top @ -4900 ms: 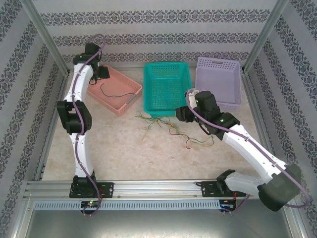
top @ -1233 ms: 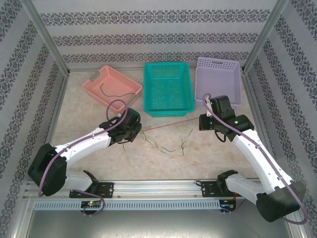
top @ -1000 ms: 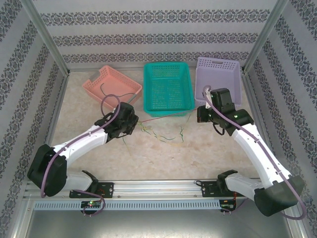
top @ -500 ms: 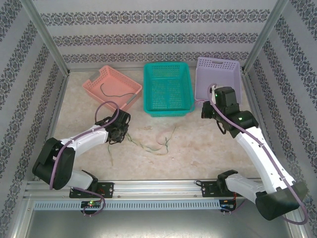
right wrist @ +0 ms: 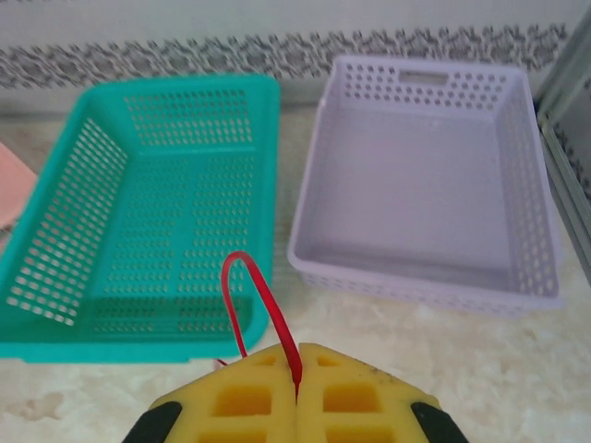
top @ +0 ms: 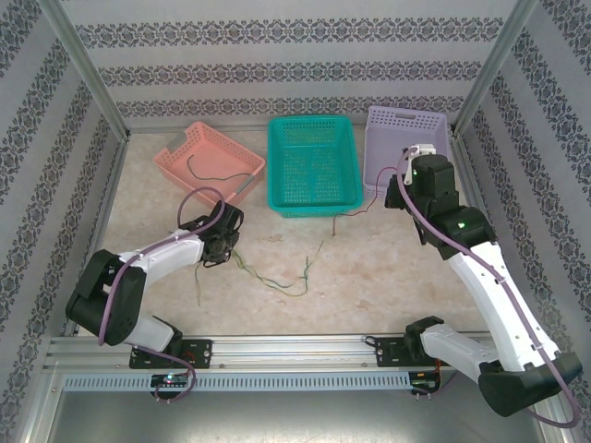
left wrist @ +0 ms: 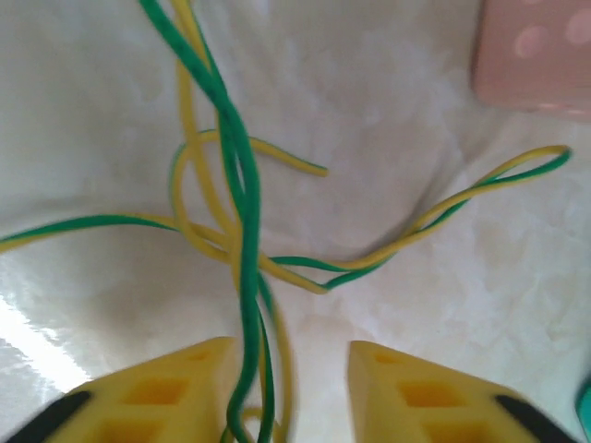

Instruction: Untangle the cables

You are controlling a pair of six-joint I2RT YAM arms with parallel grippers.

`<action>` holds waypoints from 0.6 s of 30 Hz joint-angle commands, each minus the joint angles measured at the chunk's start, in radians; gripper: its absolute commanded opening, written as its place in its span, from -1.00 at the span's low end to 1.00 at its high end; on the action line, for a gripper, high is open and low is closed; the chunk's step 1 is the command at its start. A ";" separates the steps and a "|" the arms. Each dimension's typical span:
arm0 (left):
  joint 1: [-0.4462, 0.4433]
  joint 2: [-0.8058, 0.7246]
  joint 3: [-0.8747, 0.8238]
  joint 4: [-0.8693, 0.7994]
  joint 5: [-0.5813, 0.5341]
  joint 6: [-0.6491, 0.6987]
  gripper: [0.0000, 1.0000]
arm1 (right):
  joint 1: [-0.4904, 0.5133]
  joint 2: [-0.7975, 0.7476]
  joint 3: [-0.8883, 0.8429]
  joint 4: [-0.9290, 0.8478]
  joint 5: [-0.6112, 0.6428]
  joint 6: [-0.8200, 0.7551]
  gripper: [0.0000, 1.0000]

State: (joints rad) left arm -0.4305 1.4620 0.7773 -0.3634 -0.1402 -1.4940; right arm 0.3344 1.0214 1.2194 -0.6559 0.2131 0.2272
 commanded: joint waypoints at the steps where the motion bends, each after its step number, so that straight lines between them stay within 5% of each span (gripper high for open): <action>1: 0.009 0.006 0.077 -0.025 -0.007 0.048 -0.06 | 0.016 -0.012 0.082 0.023 0.012 -0.029 -1.00; 18: 0.010 -0.004 0.298 -0.163 0.072 0.120 0.58 | 0.019 0.151 0.365 0.149 -0.061 0.034 -1.00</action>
State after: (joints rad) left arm -0.4297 1.4635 1.0409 -0.4301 -0.0952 -1.4021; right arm 0.3450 1.1133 1.5497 -0.5686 0.1829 0.2192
